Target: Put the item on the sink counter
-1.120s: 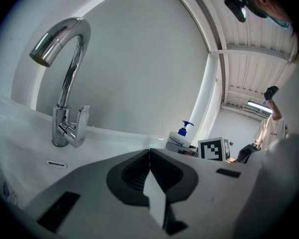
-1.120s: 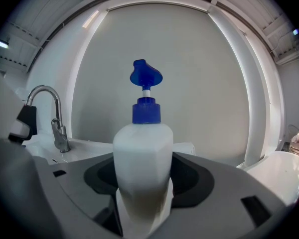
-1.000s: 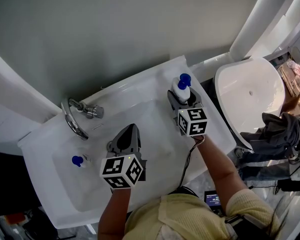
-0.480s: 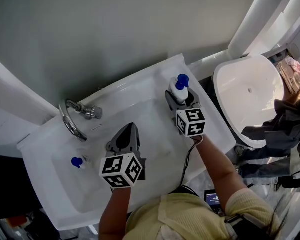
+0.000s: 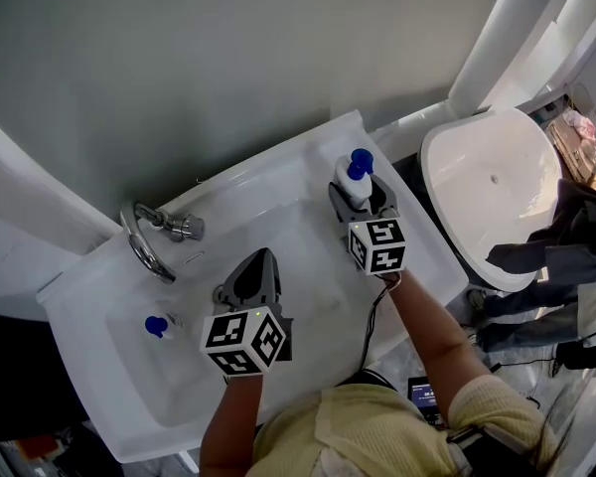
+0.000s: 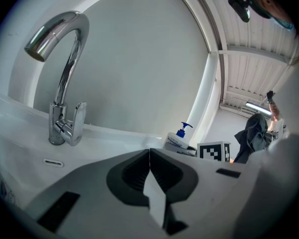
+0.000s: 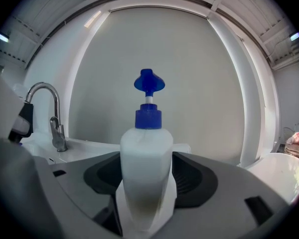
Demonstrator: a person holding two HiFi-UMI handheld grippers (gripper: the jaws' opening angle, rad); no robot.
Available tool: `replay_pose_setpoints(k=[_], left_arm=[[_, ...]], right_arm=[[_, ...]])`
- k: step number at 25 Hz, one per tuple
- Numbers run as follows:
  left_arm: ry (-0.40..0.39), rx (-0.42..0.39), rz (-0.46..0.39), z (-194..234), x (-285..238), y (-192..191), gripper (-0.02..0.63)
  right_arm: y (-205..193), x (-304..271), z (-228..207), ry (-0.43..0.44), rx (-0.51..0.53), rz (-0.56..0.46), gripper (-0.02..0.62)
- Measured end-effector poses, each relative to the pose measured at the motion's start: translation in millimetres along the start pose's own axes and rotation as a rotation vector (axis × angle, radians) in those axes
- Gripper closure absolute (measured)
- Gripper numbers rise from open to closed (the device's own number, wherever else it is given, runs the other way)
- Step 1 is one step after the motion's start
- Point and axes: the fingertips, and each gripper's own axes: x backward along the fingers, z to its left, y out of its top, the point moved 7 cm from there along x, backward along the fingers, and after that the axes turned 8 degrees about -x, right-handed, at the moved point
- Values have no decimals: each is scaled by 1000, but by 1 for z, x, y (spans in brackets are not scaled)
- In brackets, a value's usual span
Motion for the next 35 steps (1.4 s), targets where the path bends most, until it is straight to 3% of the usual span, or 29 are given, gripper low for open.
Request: replay_pose_setpoints(k=[22,35], left_arm=[[-74,-5,-16,0,43,-1,569],[-135,-49,-32,-7,70,4,569]], right_arm=[[2,52,17,-100,-40,-7,314],[4,95,36,-125,-69,47,314]])
